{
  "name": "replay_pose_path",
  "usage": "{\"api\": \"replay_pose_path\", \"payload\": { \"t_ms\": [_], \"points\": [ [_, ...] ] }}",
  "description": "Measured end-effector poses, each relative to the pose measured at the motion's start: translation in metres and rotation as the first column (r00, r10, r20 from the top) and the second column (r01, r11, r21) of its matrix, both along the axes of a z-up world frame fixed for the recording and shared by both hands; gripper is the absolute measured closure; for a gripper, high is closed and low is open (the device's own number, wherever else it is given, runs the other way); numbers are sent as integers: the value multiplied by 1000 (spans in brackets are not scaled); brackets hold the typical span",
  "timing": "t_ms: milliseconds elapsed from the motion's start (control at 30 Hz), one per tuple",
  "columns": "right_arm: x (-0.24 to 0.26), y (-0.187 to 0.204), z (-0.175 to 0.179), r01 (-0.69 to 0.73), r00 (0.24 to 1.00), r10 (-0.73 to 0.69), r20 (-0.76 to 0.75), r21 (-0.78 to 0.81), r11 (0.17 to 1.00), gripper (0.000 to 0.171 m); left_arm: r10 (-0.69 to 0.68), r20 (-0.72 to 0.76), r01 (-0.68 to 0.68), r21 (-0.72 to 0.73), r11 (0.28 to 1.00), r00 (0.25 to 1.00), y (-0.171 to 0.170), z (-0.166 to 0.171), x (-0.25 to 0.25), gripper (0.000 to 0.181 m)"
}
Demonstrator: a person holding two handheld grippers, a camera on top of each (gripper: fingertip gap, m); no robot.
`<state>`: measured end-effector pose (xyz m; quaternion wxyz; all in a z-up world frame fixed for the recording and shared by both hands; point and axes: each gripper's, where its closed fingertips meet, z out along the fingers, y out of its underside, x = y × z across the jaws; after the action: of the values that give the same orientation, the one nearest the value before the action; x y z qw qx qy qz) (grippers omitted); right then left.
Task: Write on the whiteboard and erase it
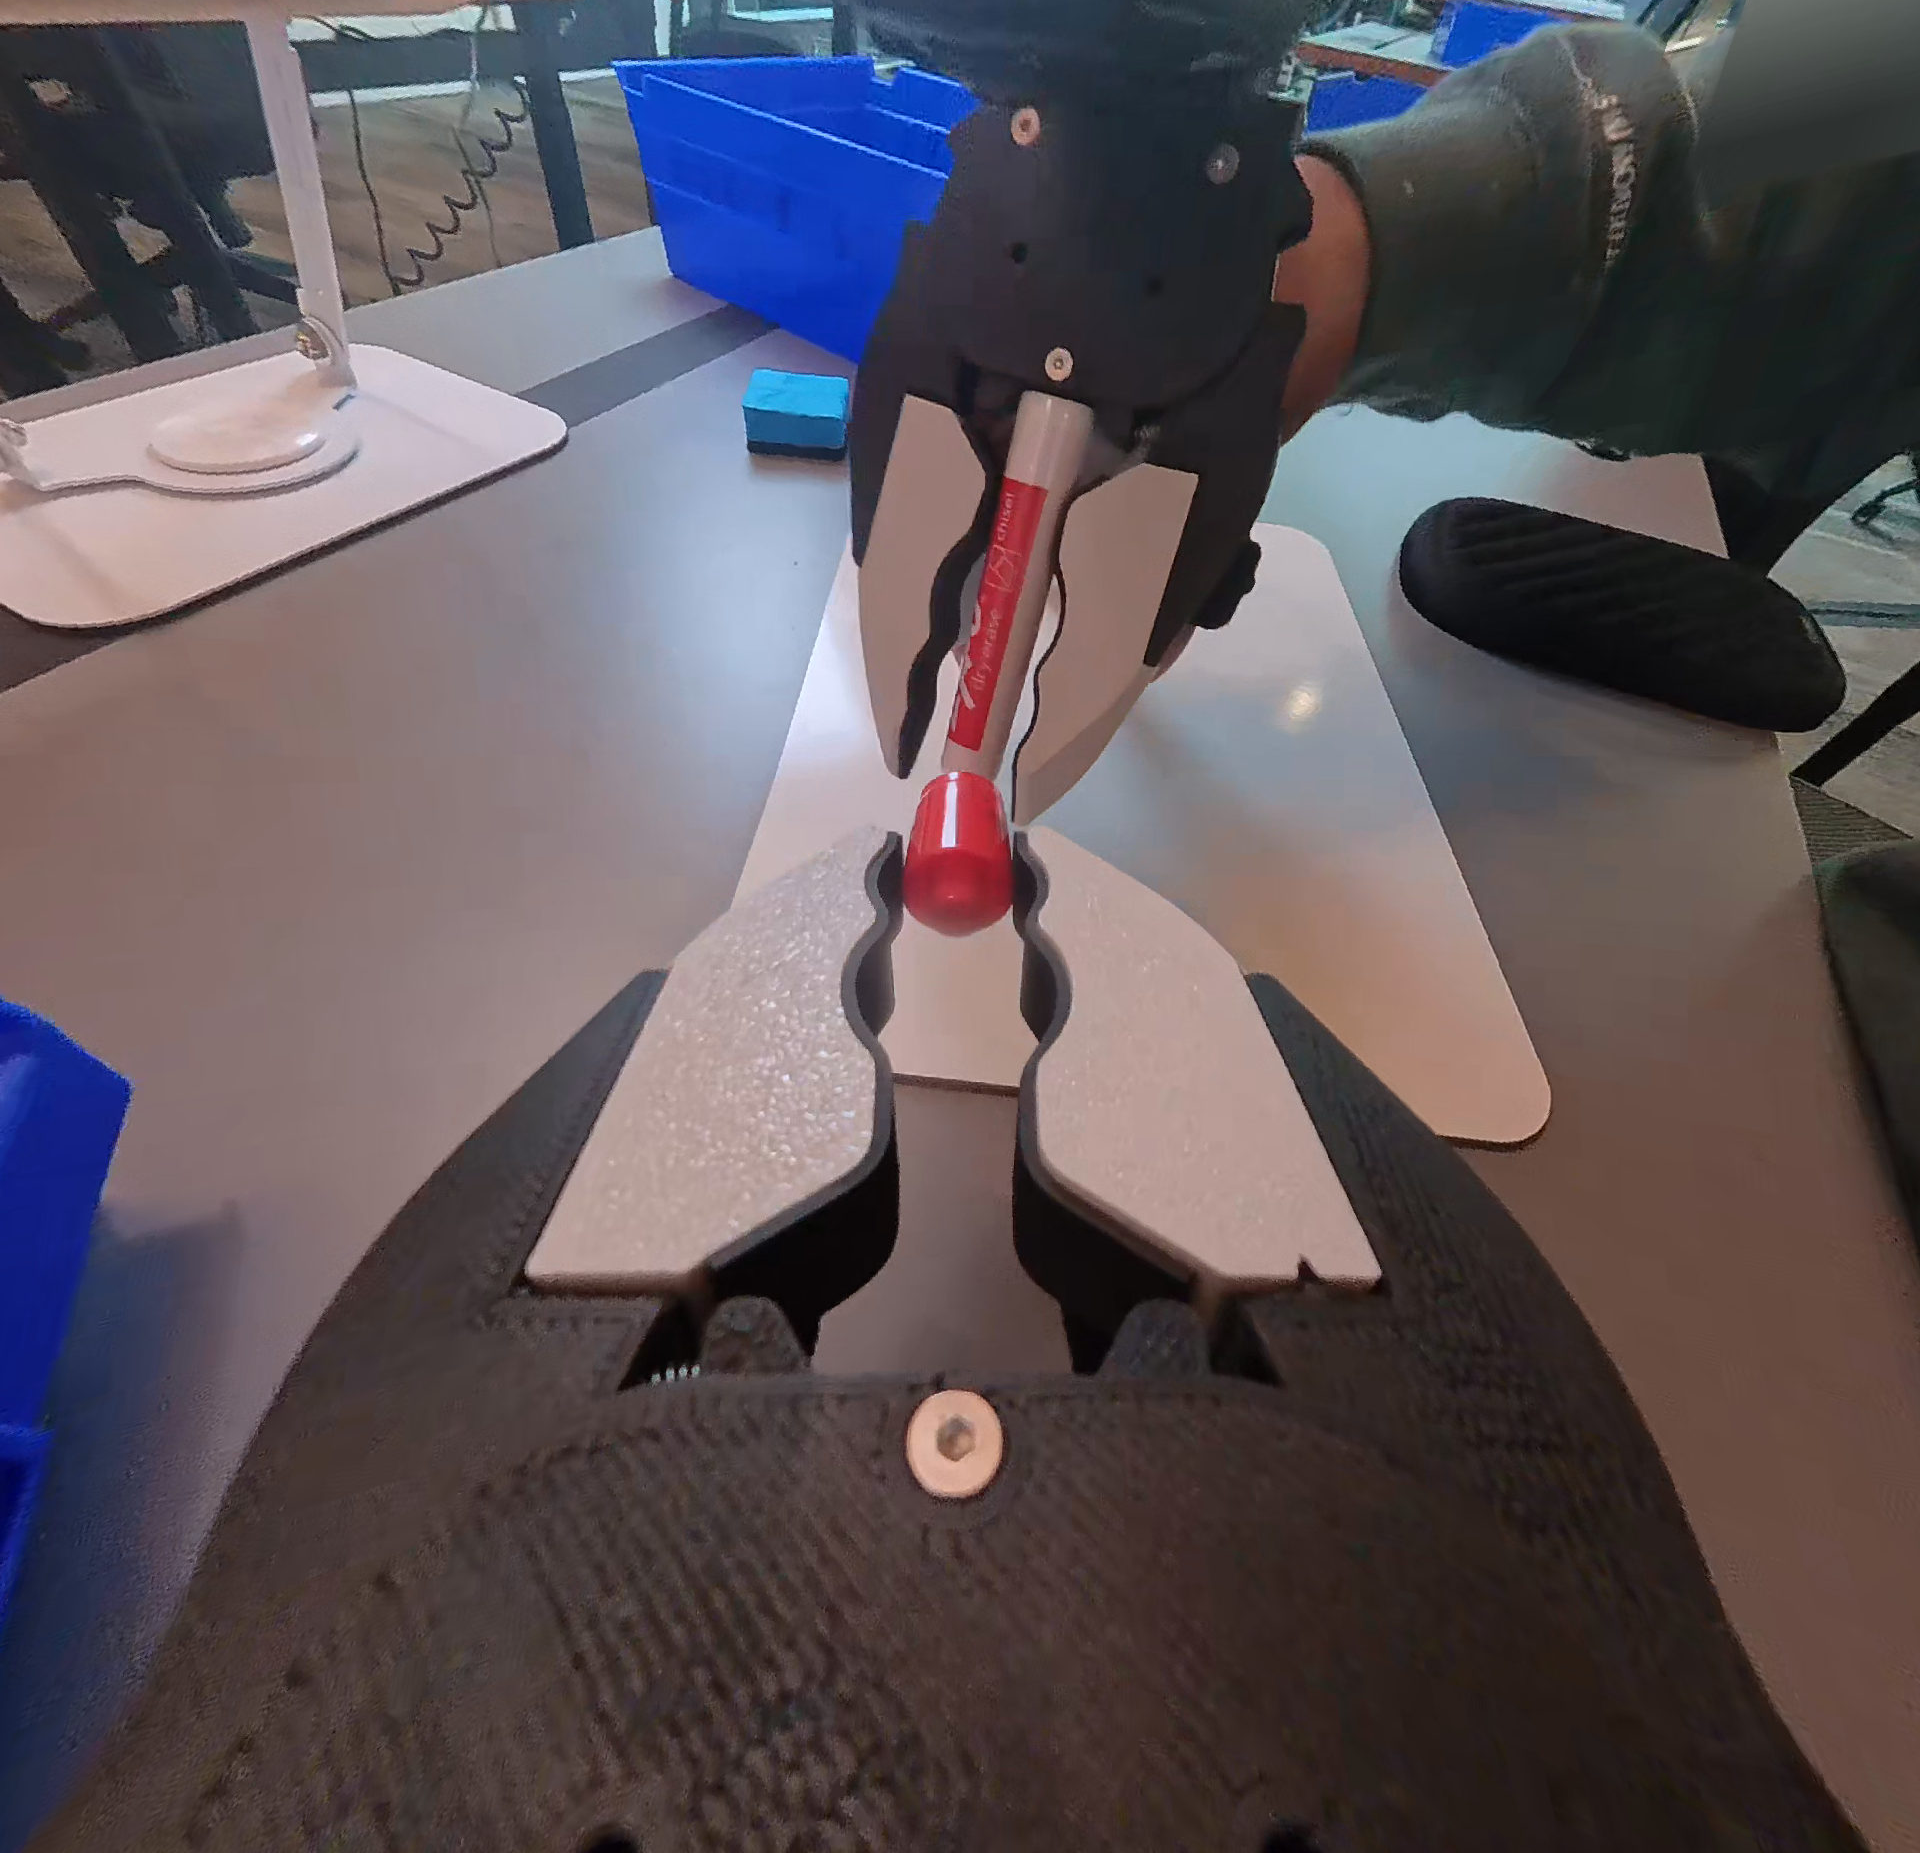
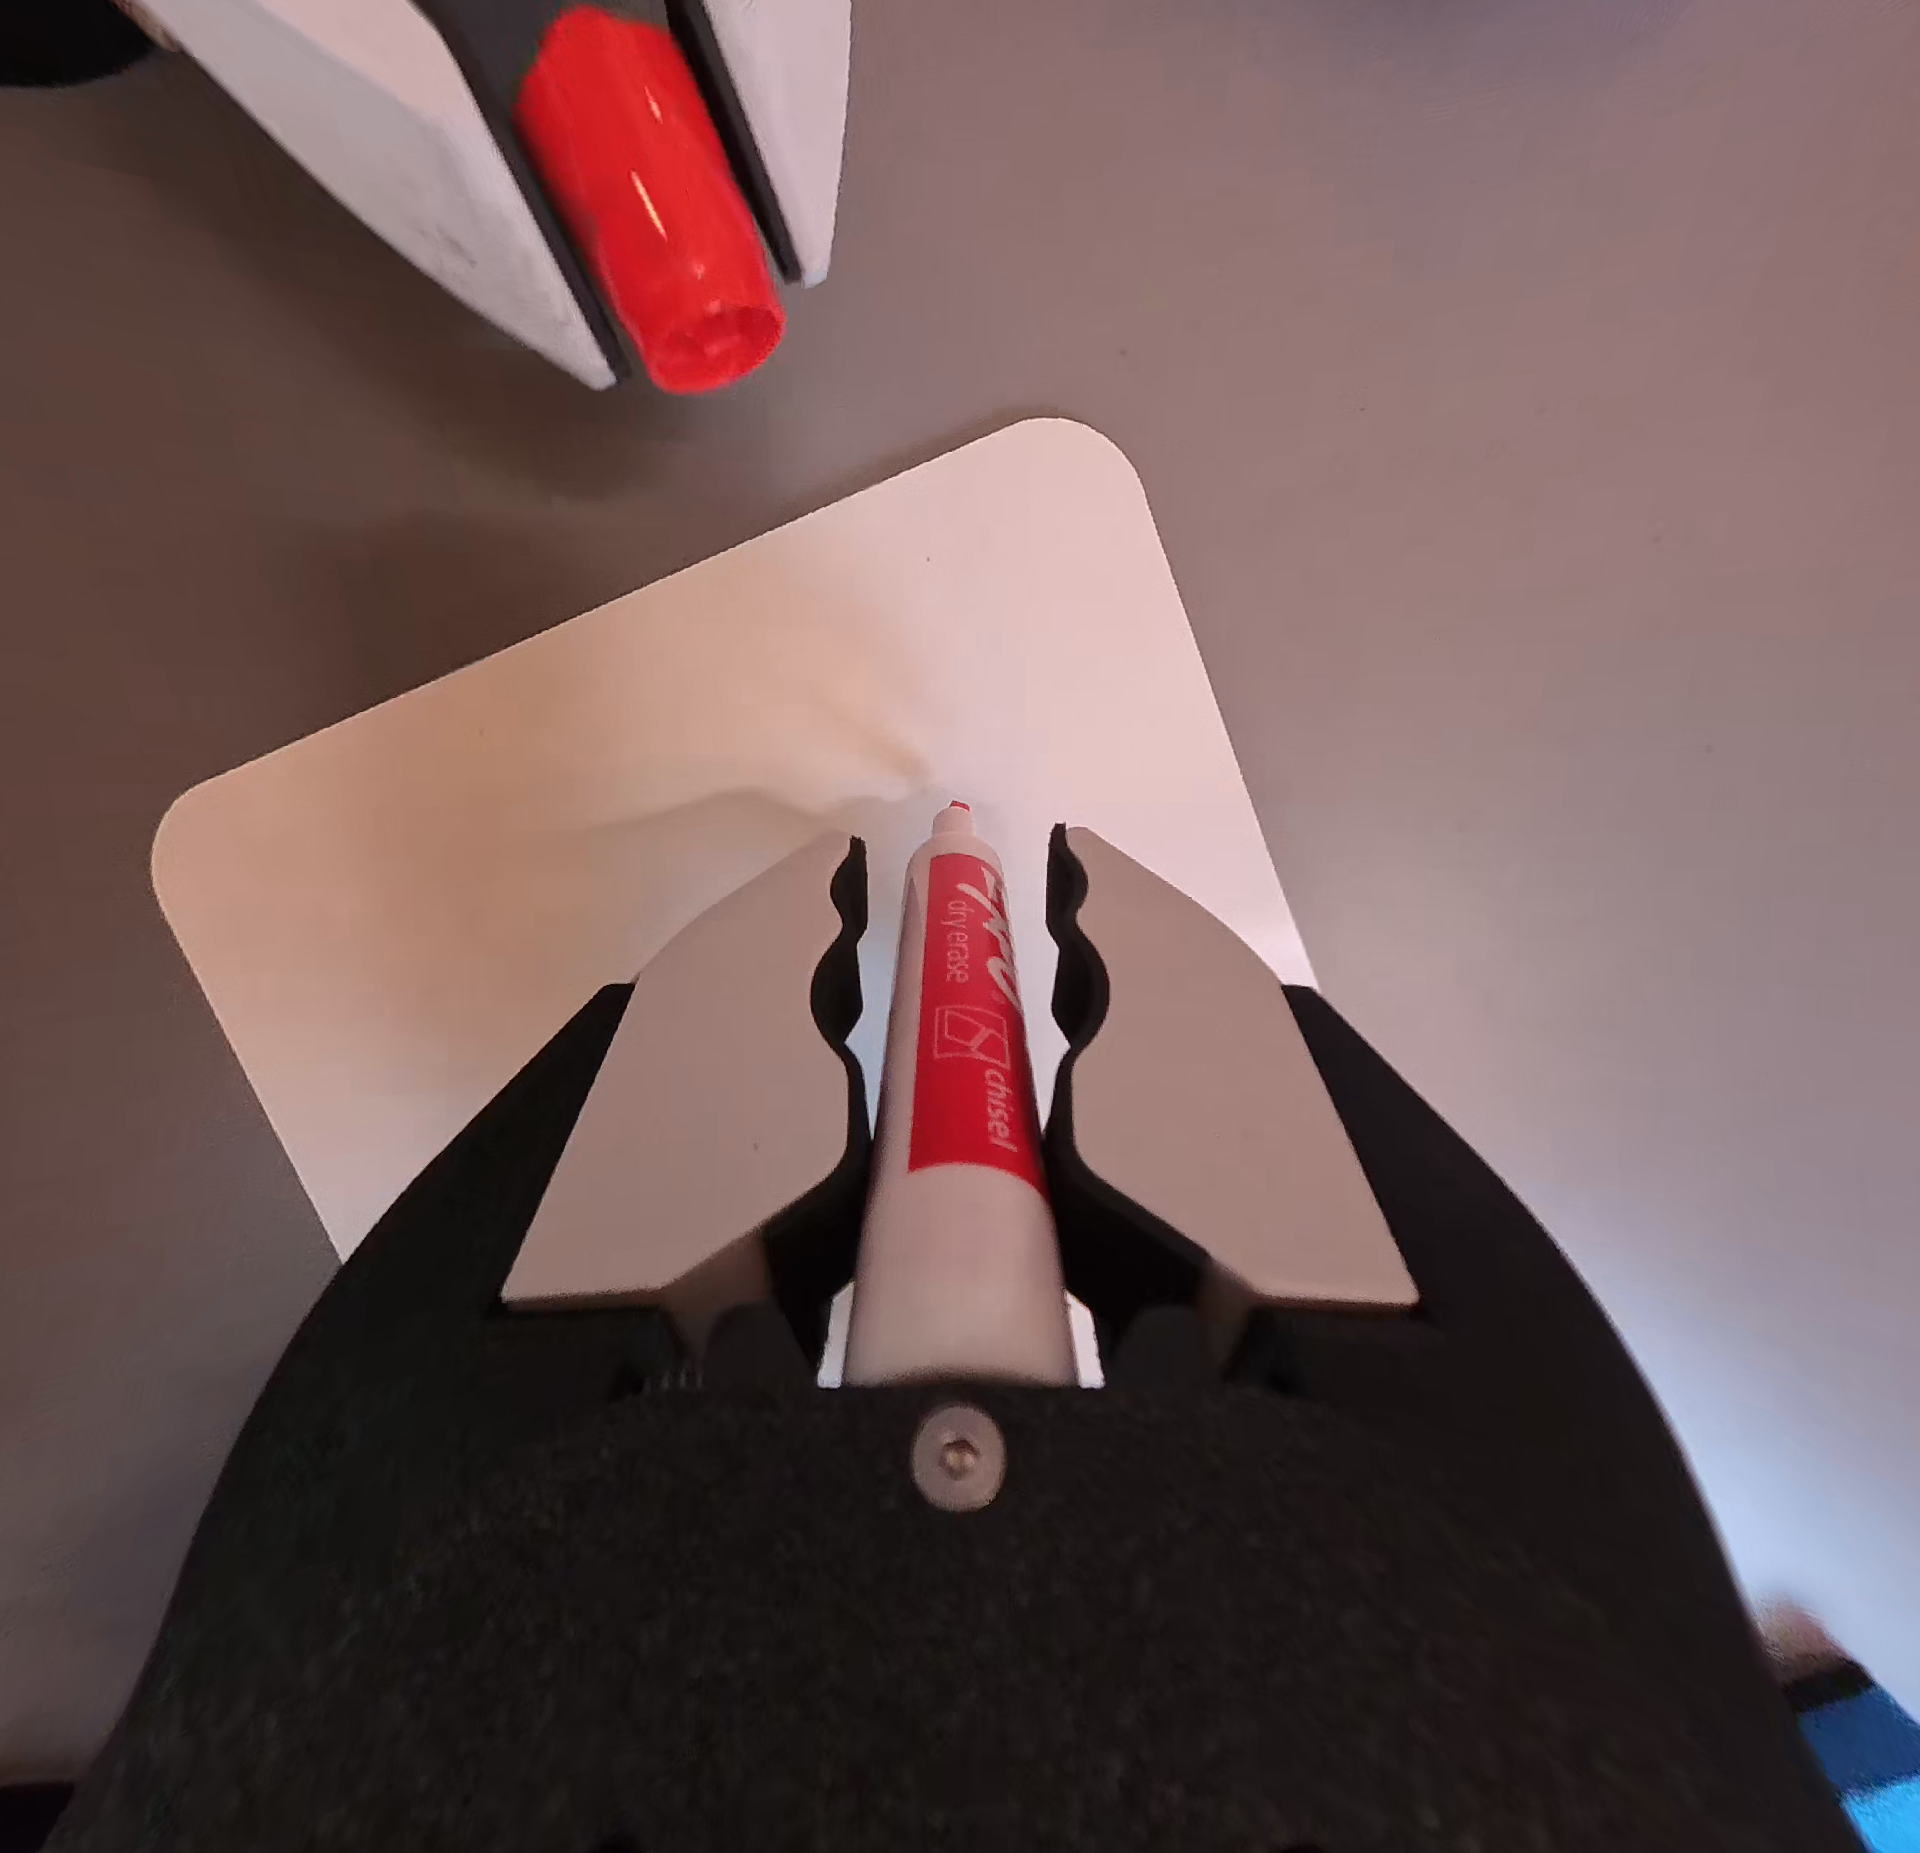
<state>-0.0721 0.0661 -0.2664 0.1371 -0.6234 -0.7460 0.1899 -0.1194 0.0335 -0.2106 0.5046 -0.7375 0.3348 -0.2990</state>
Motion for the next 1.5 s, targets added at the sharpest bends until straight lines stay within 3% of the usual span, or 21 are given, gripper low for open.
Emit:
{"api": "replay_pose_path", "payload": {
  "t_ms": [800,1500],
  "points": [
    [9,5,-6,-37,979,25,201,55,998,138,-75,-105,77,18,997,992,-14,-4,11,162],
    [3,8,-7,-49,978,37,205,51,998,138,-99,-108,98,-16,995,989,-15,-10,14,162]
  ]
}}
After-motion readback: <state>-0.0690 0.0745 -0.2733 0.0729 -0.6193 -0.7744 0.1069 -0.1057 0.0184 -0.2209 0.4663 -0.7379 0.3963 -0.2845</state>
